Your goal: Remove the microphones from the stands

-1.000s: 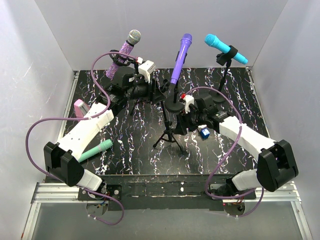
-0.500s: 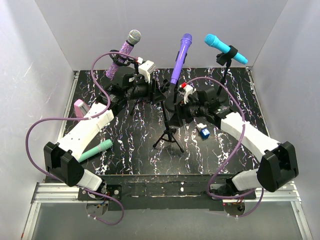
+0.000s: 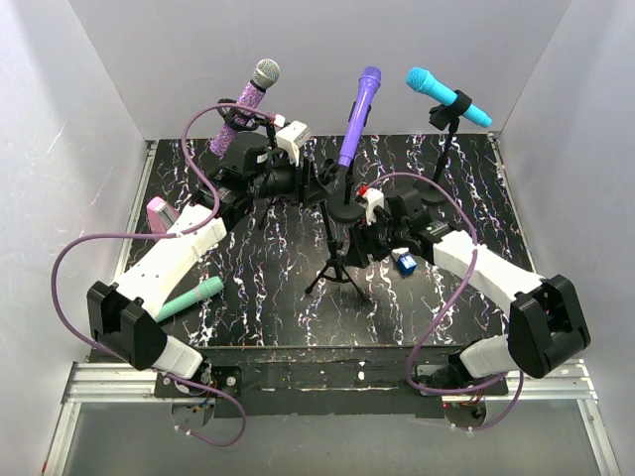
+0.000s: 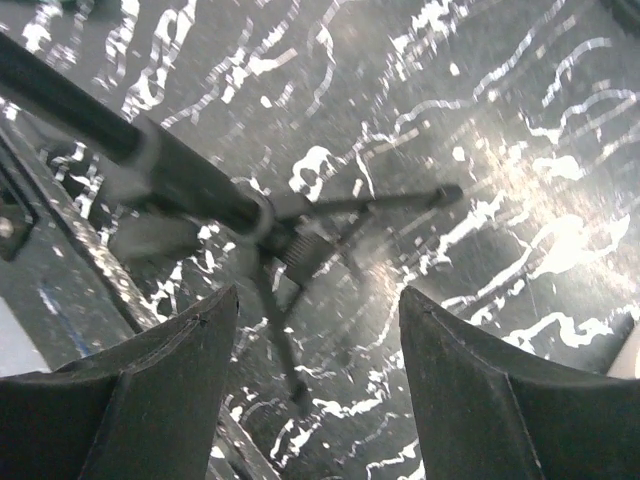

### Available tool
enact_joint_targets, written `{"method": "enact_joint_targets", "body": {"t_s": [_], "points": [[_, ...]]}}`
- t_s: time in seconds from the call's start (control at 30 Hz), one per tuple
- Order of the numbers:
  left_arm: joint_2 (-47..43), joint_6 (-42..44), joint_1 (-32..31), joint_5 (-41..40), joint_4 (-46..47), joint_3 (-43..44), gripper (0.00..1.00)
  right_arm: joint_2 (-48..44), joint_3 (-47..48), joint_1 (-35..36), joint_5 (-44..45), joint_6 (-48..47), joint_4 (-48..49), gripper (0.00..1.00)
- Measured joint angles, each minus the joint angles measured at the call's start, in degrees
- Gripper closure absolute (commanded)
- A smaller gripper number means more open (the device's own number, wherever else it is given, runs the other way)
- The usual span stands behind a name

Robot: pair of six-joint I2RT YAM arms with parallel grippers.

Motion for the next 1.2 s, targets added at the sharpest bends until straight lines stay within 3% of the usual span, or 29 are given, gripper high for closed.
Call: {"method": "enact_joint_targets", "body": {"t_s": [0.3,0.67,0.9,1.2], "points": [[0.00,0.26,0.00,0.20,0.04,-0.07,1.00,-3.04,-3.04,-0.26,1.01,-4.39,-1.55,0.27],[0.00,0.28,0.00,0.33,0.02,-0.07,1.00,-2.71,3.78,-0.28,-5.33,0.24,1.68,0.27],[0.00,0.68,0.00,0.48,0.02,-0.07,1.00,0.79,4.13,-0.22,-3.82,2.05,1.60,0.29],[0.00,1.73,0.00,1.77,0.09,-0.07,1.00,-1.84,-0.44,0.26,-1.44,-1.79,0.11,0.28]]}}
